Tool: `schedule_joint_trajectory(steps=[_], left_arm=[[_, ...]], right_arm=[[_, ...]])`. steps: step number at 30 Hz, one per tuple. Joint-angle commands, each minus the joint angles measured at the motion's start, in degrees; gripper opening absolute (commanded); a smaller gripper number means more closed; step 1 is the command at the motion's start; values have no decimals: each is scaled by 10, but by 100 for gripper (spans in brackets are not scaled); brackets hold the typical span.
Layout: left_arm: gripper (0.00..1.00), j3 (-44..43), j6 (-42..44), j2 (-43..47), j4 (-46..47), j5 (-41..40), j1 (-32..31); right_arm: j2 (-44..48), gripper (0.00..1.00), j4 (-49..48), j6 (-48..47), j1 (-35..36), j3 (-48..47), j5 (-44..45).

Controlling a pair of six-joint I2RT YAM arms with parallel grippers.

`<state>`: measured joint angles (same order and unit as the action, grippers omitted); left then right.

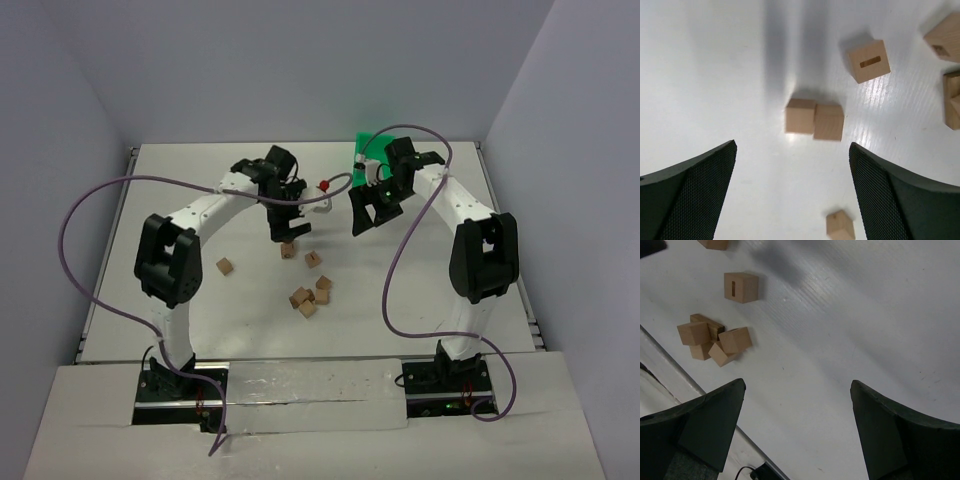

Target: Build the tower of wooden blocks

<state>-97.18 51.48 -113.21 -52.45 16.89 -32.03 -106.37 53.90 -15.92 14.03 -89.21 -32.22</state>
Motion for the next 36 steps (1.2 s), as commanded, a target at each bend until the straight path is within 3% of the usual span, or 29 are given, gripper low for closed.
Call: schedule_joint_trajectory(steps=[1, 5, 8, 9, 11, 14, 18, 22, 27, 33, 36], left_arm=[[99, -70, -2, 104, -81, 9, 5], [99, -52, -58, 170, -43, 26, 44], [99, 56, -212, 259, 137, 31, 103], [99, 89, -294, 275, 170, 0, 104], [99, 158, -345, 306, 201, -47, 113], [99, 246, -425, 356, 256, 42, 154], [88, 329, -523, 353, 307, 10, 157], [99, 349, -610, 313, 330, -53, 156], [99, 383, -625, 306, 392, -128, 129], [83, 389, -630, 242, 400, -186, 83], [81, 385, -627, 222, 398, -207, 63]], right_arm=[[9, 93, 5, 7, 14, -36, 5], [12, 93, 0, 17, 25, -45, 20], [20, 93, -25, 32, 48, -41, 52], [23, 93, -35, 49, 55, -34, 74], [32, 93, -77, 77, 73, -20, 103], [36, 94, -126, 136, 106, 2, 155], [12, 95, -169, 181, 145, -10, 219], [-44, 95, -164, 222, 161, -52, 253], [-82, 95, -178, 246, 177, -67, 301], [-115, 95, -186, 258, 195, -64, 319], [-126, 96, -187, 263, 198, -64, 317]])
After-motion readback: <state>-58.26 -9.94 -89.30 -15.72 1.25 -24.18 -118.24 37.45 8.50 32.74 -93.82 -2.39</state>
